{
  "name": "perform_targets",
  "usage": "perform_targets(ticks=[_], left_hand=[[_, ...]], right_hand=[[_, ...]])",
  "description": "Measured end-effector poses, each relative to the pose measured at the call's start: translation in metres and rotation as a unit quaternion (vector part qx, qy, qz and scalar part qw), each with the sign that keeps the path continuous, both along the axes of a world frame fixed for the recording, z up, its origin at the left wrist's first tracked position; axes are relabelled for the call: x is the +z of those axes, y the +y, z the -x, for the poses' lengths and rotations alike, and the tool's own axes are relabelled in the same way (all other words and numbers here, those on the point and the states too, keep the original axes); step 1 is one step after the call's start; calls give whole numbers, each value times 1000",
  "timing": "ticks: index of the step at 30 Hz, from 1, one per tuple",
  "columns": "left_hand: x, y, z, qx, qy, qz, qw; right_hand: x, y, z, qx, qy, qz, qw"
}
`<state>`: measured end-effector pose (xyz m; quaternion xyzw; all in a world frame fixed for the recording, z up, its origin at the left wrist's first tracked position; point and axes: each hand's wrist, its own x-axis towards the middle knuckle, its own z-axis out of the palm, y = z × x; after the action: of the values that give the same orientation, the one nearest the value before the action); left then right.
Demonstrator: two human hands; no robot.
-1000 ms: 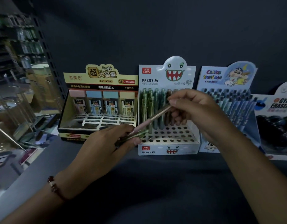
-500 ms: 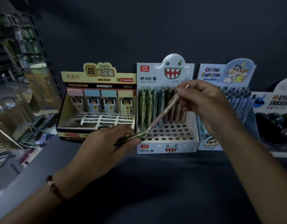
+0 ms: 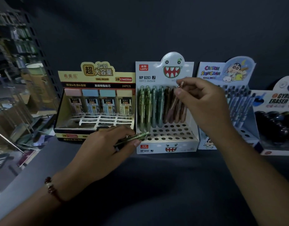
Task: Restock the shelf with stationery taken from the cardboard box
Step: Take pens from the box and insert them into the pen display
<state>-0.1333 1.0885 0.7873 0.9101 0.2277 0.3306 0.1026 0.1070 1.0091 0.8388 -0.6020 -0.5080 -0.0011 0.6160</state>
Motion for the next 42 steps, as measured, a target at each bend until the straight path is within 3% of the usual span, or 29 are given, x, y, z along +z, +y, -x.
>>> perform_targets(ticks=[24,37,42], left_hand=[[0,-1,2,-19,-5,-1,1000],[-1,1,1,-19,-8,0,1000],[-1,1,1,-11,-14,6,1000]], right_hand=[[-20,14,0,-44,-43,96,993],[-24,15,1,-30,-42,104,993],[-11,3,7,-30,-32,60,997]])
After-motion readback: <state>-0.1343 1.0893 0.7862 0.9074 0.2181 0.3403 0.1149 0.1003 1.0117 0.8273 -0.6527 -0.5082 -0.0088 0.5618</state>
